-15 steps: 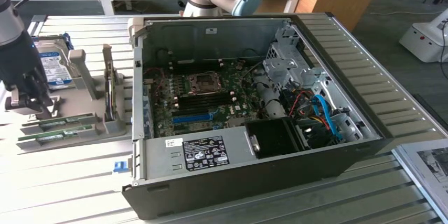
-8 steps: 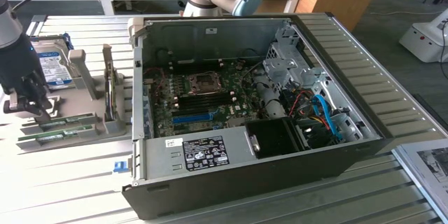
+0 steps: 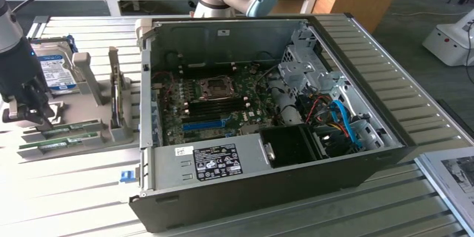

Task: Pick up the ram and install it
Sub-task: 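Pick up the ram and move it above insertion slot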

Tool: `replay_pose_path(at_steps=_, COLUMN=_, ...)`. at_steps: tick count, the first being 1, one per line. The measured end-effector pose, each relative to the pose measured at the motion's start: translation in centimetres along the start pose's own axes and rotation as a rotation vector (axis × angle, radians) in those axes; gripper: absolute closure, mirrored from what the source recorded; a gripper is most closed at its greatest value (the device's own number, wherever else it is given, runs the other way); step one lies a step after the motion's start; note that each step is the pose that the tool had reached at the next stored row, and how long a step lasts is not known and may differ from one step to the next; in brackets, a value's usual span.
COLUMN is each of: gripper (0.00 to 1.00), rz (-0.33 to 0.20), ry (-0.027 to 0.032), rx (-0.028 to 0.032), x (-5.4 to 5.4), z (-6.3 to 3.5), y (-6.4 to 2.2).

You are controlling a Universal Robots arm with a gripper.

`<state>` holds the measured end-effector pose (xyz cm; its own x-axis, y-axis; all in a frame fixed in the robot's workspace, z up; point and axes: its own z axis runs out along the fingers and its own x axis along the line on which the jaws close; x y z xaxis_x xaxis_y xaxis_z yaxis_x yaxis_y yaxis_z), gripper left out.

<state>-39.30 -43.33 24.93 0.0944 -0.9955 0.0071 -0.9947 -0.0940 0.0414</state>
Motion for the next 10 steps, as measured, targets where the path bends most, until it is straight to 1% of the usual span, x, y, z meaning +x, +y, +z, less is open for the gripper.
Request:
replay_pose_path(at_steps=3, gripper=0.64, rz=0.000, ry=0.0000, rx=0.0000, x=0.00, z=0.04, y=0.01)
replay_pose_path(at_steps=10, gripper=0.64, rz=0.000, ry=0.0000, rx=0.0000, x=0.00, z=0.62, y=-0.03)
